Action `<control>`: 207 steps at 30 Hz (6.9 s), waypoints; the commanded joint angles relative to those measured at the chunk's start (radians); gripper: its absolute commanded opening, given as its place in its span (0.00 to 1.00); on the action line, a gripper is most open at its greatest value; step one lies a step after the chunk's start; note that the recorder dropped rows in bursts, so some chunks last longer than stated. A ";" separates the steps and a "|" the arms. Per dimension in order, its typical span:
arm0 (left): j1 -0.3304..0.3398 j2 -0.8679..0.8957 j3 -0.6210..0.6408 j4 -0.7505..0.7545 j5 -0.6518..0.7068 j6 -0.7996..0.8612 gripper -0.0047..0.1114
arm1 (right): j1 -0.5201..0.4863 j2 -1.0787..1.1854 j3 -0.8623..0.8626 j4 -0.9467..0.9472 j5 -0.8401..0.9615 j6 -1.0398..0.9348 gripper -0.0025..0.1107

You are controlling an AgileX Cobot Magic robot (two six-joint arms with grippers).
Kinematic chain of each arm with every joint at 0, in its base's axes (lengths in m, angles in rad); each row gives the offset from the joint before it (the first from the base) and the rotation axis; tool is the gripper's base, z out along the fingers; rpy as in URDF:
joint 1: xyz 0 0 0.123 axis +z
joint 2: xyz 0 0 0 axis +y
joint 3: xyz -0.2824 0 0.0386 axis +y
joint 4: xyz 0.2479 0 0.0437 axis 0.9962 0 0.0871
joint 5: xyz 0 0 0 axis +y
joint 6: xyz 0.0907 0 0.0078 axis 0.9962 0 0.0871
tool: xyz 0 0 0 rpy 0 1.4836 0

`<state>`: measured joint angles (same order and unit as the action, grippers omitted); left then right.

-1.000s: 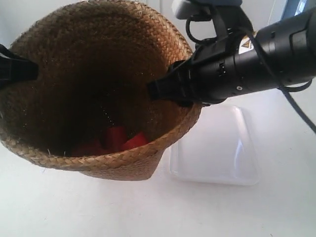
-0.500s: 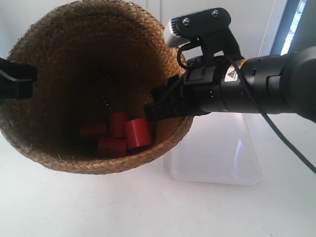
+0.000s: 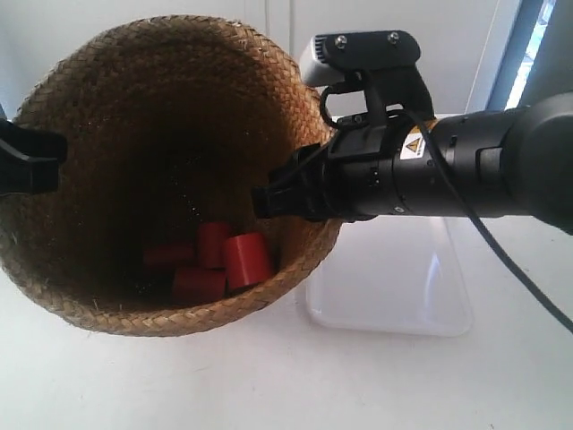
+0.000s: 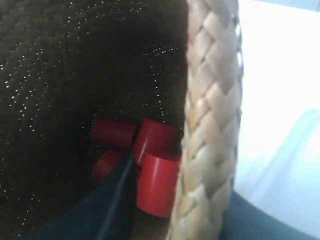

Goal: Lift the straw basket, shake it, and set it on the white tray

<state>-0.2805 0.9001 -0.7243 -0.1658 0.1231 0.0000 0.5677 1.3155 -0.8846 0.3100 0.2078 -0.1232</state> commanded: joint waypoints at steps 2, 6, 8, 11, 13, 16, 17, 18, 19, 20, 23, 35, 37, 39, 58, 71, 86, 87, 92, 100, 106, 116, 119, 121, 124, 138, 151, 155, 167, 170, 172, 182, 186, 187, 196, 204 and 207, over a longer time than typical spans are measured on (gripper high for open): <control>-0.001 -0.009 -0.037 0.017 0.012 0.020 0.04 | 0.002 0.008 -0.065 -0.011 0.088 -0.005 0.02; -0.003 -0.115 -0.248 0.014 0.177 0.023 0.04 | 0.002 -0.141 -0.284 -0.025 0.262 -0.026 0.02; 0.005 -0.058 -0.155 0.055 0.172 0.021 0.04 | 0.002 -0.096 -0.152 -0.034 0.090 -0.024 0.02; 0.019 0.015 -0.112 0.064 0.181 -0.033 0.04 | -0.010 0.057 -0.121 0.009 0.238 0.030 0.02; 0.011 -0.001 -0.121 0.061 0.152 -0.025 0.04 | 0.015 0.055 -0.132 0.032 0.225 -0.006 0.02; 0.024 -0.027 -0.127 0.073 0.129 -0.025 0.04 | 0.030 0.011 -0.141 0.030 0.139 -0.006 0.02; 0.025 -0.025 -0.127 0.073 0.129 -0.025 0.04 | 0.030 0.006 -0.141 0.030 0.128 -0.006 0.02; 0.025 -0.025 -0.127 0.073 0.133 -0.025 0.04 | 0.030 0.004 -0.141 0.030 0.128 -0.006 0.02; 0.025 -0.021 -0.127 0.073 0.139 -0.025 0.04 | 0.030 0.004 -0.141 0.016 0.135 -0.006 0.02; 0.027 -0.019 -0.127 0.073 0.141 -0.025 0.04 | 0.030 0.004 -0.141 -0.011 0.148 -0.006 0.02; 0.027 -0.015 -0.127 0.073 0.139 -0.025 0.04 | 0.030 0.009 -0.137 -0.037 0.168 -0.006 0.02; 0.027 -0.010 -0.072 0.062 0.117 -0.029 0.04 | 0.030 0.028 -0.137 -0.370 0.208 0.286 0.02; 0.027 -0.003 -0.054 0.062 0.097 -0.034 0.04 | 0.030 0.037 -0.137 -0.370 0.215 0.286 0.02; 0.027 0.011 -0.043 0.062 0.064 -0.041 0.04 | 0.030 0.060 -0.137 -0.370 0.209 0.286 0.02; 0.039 0.008 -0.240 0.047 0.190 -0.023 0.04 | 0.011 -0.060 -0.221 -0.344 0.249 0.258 0.02; 0.037 0.094 -0.234 -0.033 0.241 0.053 0.04 | -0.088 0.060 -0.177 -0.369 0.302 0.271 0.02; -0.131 0.642 -0.697 -0.521 0.187 0.072 0.04 | -0.460 0.227 -0.668 -0.359 0.811 0.099 0.02; -0.149 0.671 -0.710 -0.522 0.176 0.072 0.04 | -0.494 0.255 -0.692 -0.359 0.840 0.081 0.02; -0.224 0.761 -0.731 -0.525 0.109 0.072 0.04 | -0.577 0.373 -0.714 -0.359 0.928 0.014 0.02; -0.231 0.830 -0.731 -0.525 0.127 0.080 0.04 | -0.587 0.419 -0.718 -0.375 0.935 0.004 0.02; -0.231 0.834 -0.731 -0.525 0.112 0.086 0.04 | -0.588 0.421 -0.718 -0.396 0.935 0.004 0.02; -0.231 0.834 -0.731 -0.518 0.112 0.172 0.35 | -0.588 0.421 -0.718 -0.390 0.913 0.004 0.30; -0.231 0.834 -0.731 -0.518 0.114 0.173 0.53 | -0.588 0.421 -0.718 -0.384 0.911 0.004 0.50; -0.231 0.834 -0.731 -0.518 0.116 0.174 0.60 | -0.588 0.421 -0.718 -0.384 0.902 0.018 0.60; -0.231 0.834 -0.731 -0.518 0.116 0.184 0.65 | -0.588 0.421 -0.718 -0.384 0.897 0.018 0.64; -0.231 0.833 -0.731 -0.513 0.131 0.184 0.65 | -0.588 0.315 -0.718 -0.388 0.846 0.019 0.64; -0.231 0.833 -0.731 -0.421 0.164 0.184 0.73 | -0.588 -0.036 -0.718 -0.386 0.798 0.053 0.64; -0.231 0.833 -0.731 -0.405 0.166 0.184 0.84 | -0.588 -0.130 -0.718 -0.386 0.798 0.053 0.64; -0.231 0.699 -0.731 -0.392 0.202 0.187 0.91 | -0.588 -0.252 -0.707 -0.388 0.844 0.053 0.64; -0.231 0.638 -0.731 -0.353 0.309 0.248 0.91 | -0.588 -0.270 -0.683 -0.388 0.844 0.053 0.64; -0.231 0.595 -0.731 -0.340 0.372 0.293 0.91 | -0.588 -0.280 -0.662 -0.388 0.847 0.053 0.64; -0.231 0.386 -0.731 -0.356 0.524 0.361 0.91 | -0.588 -0.290 -0.637 -0.378 0.920 0.051 0.64; -0.231 0.348 -0.731 -0.356 0.542 0.371 0.91 | -0.588 -0.290 -0.637 -0.359 0.920 0.050 0.64; -0.231 0.342 -0.731 -0.356 0.552 0.387 0.91 | -0.588 -0.290 -0.637 -0.356 0.920 0.050 0.64; -0.231 0.298 -0.731 -0.428 0.568 0.427 0.91 | -0.588 -0.331 -0.637 -0.326 0.910 0.050 0.42; -0.231 0.298 -0.731 -0.428 0.610 0.427 0.91 | -0.588 -0.356 -0.637 -0.316 0.896 0.041 0.32; -0.231 0.298 -0.731 -0.428 0.620 0.427 0.91 | -0.588 -0.356 -0.637 -0.316 0.896 0.041 0.32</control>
<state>-0.5045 1.2070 -1.4499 -0.5770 0.7233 0.4241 -0.0171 0.9657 -1.5262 0.0000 1.1197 -0.0736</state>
